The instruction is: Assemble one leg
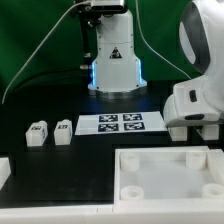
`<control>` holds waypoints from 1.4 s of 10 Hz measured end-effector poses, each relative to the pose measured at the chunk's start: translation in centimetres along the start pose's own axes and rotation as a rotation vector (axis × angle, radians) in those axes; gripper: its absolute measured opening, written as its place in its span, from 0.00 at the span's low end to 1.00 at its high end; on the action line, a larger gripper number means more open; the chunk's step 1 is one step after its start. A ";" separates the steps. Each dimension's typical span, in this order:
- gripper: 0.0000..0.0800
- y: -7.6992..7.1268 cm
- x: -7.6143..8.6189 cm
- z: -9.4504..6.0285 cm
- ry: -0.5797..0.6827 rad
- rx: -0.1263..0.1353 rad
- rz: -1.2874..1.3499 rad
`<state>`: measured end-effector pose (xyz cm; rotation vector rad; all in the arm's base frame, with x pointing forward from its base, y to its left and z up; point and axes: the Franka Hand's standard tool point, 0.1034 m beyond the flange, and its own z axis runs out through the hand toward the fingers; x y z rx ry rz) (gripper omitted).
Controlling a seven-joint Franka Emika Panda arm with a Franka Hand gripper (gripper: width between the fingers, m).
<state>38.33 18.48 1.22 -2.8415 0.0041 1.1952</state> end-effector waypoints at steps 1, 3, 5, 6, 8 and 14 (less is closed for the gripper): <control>0.36 0.0 0.0 0.0 0.000 0.000 0.000; 0.36 0.0 0.0 0.0 0.000 0.000 0.000; 0.36 0.0 0.0 0.0 0.000 0.000 0.000; 0.36 0.0 0.0 0.0 0.000 0.000 0.000; 0.36 0.0 0.0 0.0 0.000 0.000 0.000; 0.36 2.7 0.5 -10.6 0.274 0.017 -0.129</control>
Offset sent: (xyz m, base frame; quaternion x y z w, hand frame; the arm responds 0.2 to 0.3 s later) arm 0.0000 0.0000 0.0000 0.0000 0.0000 0.0000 1.0000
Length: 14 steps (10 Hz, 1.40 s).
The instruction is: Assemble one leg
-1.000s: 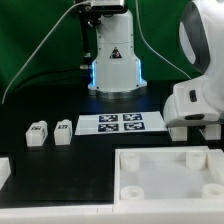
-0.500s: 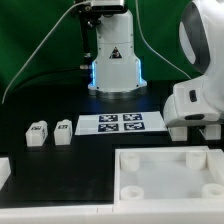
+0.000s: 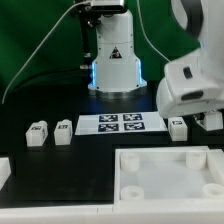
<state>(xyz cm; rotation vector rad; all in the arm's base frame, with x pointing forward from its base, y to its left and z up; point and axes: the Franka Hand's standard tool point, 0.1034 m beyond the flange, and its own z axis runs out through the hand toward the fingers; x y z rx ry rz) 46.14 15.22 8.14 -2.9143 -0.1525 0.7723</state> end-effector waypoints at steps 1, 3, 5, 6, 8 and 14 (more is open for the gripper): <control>0.37 1.0 -0.3 -1.8 0.079 0.000 0.003; 0.37 2.7 -0.7 -5.7 0.289 -0.012 0.023; 0.37 2.7 -0.6 -6.6 0.496 -0.028 0.023; 0.37 2.9 -0.6 -6.2 0.580 -0.034 0.019; 0.37 3.1 0.1 -7.1 0.805 -0.036 0.009; 0.37 3.2 5.1 -13.1 1.188 -0.060 -0.050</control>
Offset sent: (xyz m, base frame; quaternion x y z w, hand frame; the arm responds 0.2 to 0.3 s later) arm -0.0118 -0.0134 0.0623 -0.0112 0.1254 0.0566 0.9904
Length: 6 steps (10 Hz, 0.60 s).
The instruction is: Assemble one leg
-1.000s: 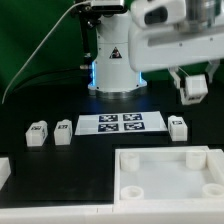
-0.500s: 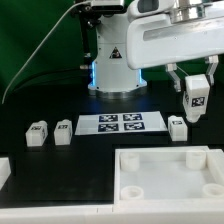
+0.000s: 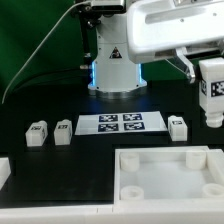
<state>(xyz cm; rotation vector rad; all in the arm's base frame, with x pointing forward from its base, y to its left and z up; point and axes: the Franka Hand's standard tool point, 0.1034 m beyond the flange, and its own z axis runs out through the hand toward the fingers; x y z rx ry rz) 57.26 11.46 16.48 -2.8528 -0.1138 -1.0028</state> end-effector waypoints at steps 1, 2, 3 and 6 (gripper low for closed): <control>0.37 0.1 -0.3 0.2 -0.026 0.001 0.003; 0.37 0.1 -0.3 0.2 -0.027 0.001 0.002; 0.37 0.1 -0.6 0.4 -0.031 0.001 0.002; 0.37 0.0 -1.5 4.0 -0.055 -0.011 -0.056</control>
Offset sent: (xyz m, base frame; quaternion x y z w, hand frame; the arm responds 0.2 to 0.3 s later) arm 0.0047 -0.0233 -0.0495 -0.1299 0.0743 -0.1002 0.9837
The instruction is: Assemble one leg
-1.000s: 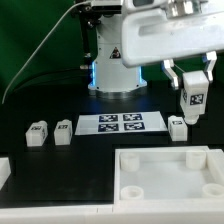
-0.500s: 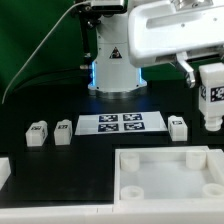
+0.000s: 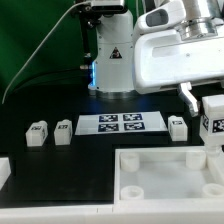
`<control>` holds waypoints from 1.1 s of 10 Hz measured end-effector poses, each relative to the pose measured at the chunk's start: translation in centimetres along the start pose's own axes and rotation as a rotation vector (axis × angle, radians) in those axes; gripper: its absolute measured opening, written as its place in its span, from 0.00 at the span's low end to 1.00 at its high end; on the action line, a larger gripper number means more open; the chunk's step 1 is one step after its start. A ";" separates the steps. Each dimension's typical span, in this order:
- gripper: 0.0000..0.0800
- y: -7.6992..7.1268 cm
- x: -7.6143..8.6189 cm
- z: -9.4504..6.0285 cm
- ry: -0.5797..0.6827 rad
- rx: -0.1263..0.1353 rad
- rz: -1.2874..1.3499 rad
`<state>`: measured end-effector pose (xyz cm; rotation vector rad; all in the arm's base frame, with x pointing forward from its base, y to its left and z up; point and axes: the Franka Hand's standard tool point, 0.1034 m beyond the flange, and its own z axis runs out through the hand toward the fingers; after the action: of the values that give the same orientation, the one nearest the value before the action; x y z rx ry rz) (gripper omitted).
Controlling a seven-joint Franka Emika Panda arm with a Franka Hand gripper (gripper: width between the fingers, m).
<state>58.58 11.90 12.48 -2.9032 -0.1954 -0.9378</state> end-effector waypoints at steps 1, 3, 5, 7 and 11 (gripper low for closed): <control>0.37 0.5 0.6 0.9 0.008 -0.005 -0.006; 0.37 0.5 1.1 2.1 0.001 -0.002 0.000; 0.37 0.8 1.4 2.5 0.003 -0.003 0.006; 0.37 1.3 1.5 3.0 0.000 -0.006 0.015; 0.37 1.3 0.3 3.9 -0.015 -0.007 0.016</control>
Offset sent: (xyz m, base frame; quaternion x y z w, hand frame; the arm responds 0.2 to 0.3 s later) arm 0.0206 0.0012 -0.0010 0.0049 0.0123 0.0093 0.9999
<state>61.28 11.10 9.47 -2.9138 -0.1698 -0.9167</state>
